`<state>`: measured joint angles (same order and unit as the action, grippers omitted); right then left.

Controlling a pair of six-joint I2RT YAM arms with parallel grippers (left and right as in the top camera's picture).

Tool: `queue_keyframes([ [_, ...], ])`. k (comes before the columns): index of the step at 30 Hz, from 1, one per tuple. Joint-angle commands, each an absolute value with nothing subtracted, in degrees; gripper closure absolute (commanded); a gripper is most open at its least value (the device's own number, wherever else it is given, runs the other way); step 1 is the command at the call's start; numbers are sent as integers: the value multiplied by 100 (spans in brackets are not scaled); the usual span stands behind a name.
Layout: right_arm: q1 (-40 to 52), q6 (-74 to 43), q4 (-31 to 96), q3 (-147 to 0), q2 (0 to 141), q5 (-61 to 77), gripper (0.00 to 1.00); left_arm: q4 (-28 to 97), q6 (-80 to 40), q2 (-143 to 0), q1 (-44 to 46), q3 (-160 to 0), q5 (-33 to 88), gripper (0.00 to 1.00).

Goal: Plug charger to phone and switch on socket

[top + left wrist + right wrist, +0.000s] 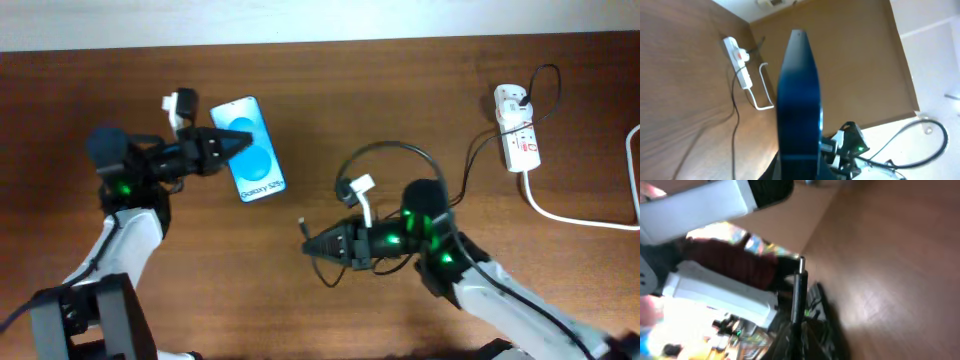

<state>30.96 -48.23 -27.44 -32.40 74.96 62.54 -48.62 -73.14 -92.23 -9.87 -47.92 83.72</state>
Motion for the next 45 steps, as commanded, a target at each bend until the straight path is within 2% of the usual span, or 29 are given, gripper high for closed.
queue_keyframes([
  [1,3334,-5221,-3461,-3280,7848,6707,96,-4906,-7373,-9139,-840,-4847,8311,100],
  [4,3374,-5500,-3879,-3280,7865,6436,96,-4906,-7373,-9139,-840,-4847,8309,100],
  [19,3433,-5496,-3844,-3282,8016,5024,96,-4904,-7570,-9139,-823,-4847,8305,100],
  [23,3767,-5492,-3846,-3352,8020,4746,96,-4904,-7570,-9139,-823,-4847,8270,100],
  [32,3798,-5478,-4141,-3667,8536,4864,96,-4904,-7590,-9139,-609,-4847,8265,100],
  [45,3795,-5645,-4357,-3774,8558,5201,96,-4904,-7590,-9139,-600,-4847,8272,100],
])
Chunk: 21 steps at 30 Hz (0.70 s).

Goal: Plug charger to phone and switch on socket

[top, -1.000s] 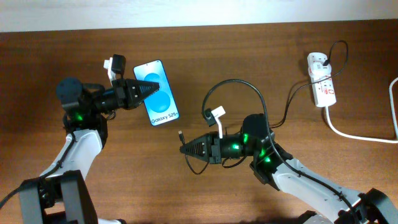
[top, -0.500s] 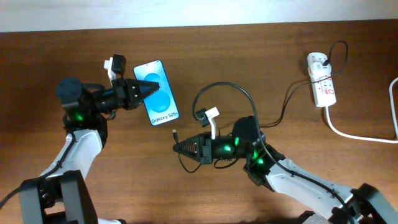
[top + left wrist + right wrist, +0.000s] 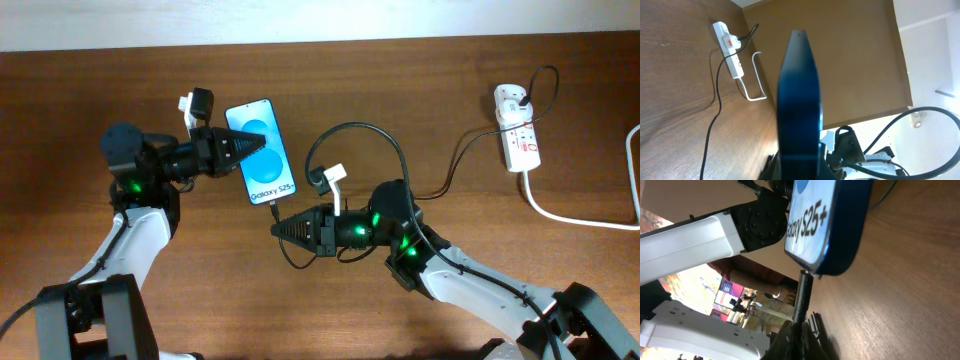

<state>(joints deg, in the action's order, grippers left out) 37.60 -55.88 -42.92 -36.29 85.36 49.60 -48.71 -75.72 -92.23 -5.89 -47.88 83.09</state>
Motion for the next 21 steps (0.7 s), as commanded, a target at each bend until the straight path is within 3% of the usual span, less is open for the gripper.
queue_keyframes([
  [1,3795,-5645,-4355,-3774,8558,5256,96,-4904,-7590,-9139,-600,-4847,8272,100],
  [21,3776,-5579,-4353,-3774,8558,4880,96,-4904,-7590,-9139,-600,-4847,8318,100],
])
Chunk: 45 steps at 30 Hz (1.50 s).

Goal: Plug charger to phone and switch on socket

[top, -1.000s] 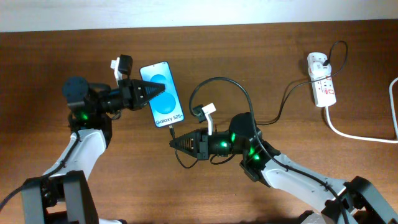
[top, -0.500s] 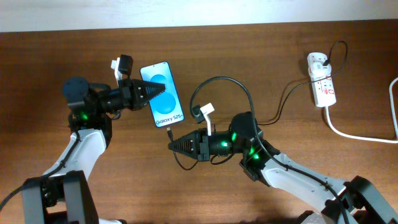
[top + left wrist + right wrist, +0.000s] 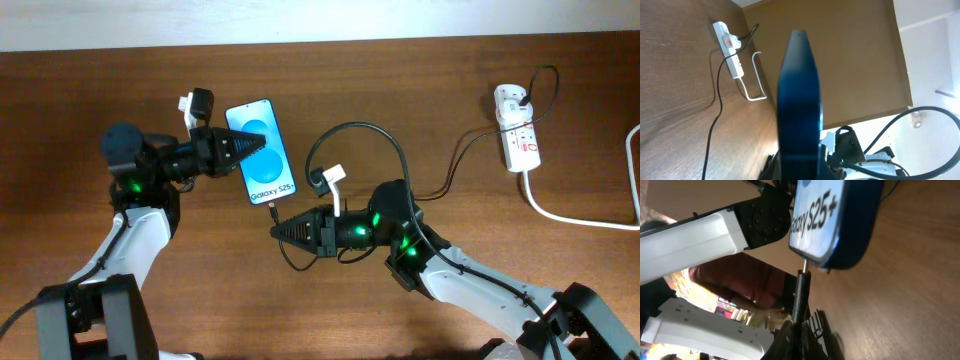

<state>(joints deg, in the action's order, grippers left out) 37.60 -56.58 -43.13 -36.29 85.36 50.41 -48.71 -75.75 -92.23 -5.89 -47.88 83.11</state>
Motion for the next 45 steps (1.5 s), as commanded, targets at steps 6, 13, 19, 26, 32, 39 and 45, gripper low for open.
queue_keyframes([
  [6,3774,-5579,-4355,-3774,8558,4812,96,-4904,-7590,-9139,-600,-4847,8361,100],
  [13,3774,-5579,-4528,-3774,8558,4794,96,-4904,-7590,-9139,-600,-4847,8383,100],
  [19,3776,-5583,-4473,-3774,8558,4799,96,-4904,-7590,-9139,-600,-4847,8381,100],
  [26,3704,-5586,-4438,-3774,8558,4886,96,-4904,-7590,-9139,-600,-4847,8381,100],
  [32,3441,-5603,-4438,-3774,8558,5057,96,-4904,-7590,-9139,-600,-4847,8377,100],
  [39,3444,-5603,-4438,-3774,8558,4871,96,-4904,-7590,-9139,-600,-4847,8377,100],
  [45,3448,-5603,-4440,-3774,8558,4539,96,-4904,-7590,-9139,-600,-4847,8379,100],
])
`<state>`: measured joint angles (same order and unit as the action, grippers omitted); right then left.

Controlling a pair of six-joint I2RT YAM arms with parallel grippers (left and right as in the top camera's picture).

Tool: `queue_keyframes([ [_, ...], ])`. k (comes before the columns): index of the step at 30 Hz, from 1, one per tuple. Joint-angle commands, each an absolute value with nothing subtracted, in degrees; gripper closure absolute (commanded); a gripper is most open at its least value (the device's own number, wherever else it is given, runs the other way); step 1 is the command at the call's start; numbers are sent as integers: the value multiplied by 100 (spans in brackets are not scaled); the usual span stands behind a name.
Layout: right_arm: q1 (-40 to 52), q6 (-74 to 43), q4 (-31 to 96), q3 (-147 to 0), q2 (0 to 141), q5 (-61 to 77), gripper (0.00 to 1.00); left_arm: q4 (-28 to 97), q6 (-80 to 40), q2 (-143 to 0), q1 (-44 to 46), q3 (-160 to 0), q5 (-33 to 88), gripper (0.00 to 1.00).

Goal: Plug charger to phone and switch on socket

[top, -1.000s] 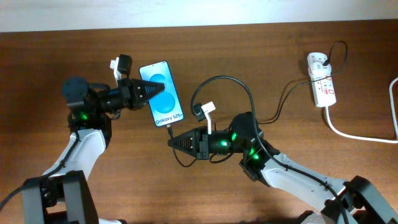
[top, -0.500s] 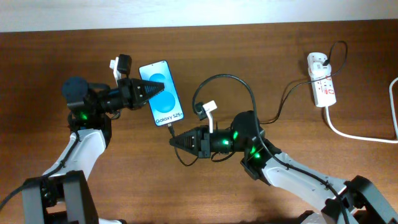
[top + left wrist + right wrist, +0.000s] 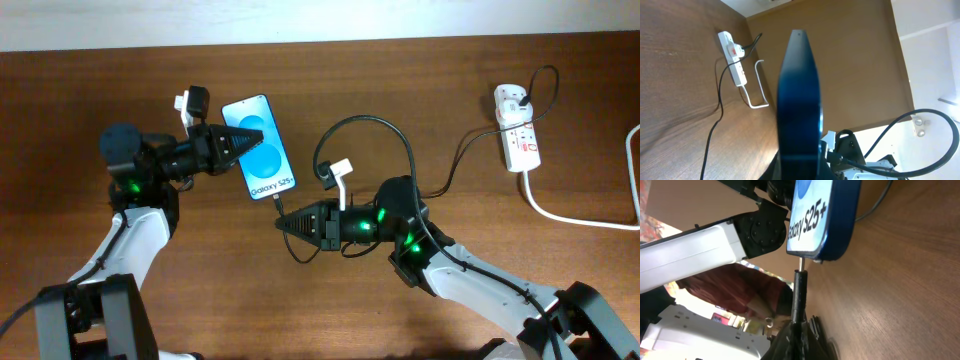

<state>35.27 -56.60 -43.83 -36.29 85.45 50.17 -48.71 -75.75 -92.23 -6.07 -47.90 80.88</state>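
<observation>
My left gripper (image 3: 238, 148) is shut on the blue Galaxy S25+ phone (image 3: 258, 150), holding it off the table by its left edge; the left wrist view shows the phone (image 3: 799, 100) edge-on. My right gripper (image 3: 283, 222) is shut on the black charger plug (image 3: 799, 297). The plug's metal tip points at the phone's bottom edge (image 3: 832, 255) and touches or nearly touches it. The black cable (image 3: 370, 135) loops from the plug back to the white socket strip (image 3: 518, 128) at the far right, with its red switch (image 3: 732, 48).
A white mains lead (image 3: 570, 215) runs from the strip off the right edge. The black cable curves over the table between my right arm and the strip. Brown wooden tabletop (image 3: 120, 270) lies all around.
The phone has shifted slightly up and left in my left gripper. My right gripper with the plug has moved a little right, and the plug tip stands under the phone's bottom edge.
First my left gripper held the phone and my right gripper held the plug well apart, right of the phone. Then the plug was up at the phone's bottom edge. It stayed there at the last moment and stands there now, slightly realigned.
</observation>
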Motion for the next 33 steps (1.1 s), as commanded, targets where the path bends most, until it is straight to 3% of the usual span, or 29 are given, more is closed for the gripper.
queue_keyframes([
  [1,3448,-5603,-4440,-3774,8558,4536,96,-4904,-7590,-9139,-600,-4847,8379,100],
  [20,3599,-5795,-4650,-3776,8562,4329,96,-4906,-7585,-9139,-598,-4847,8383,100],
  [27,3592,-5334,-4567,-3776,8567,4316,96,-5308,-7585,-9139,-589,-4840,9019,100],
  [33,3328,-5319,-4591,-3896,8567,4307,96,-5312,-7575,-9139,-163,-4840,9019,100],
])
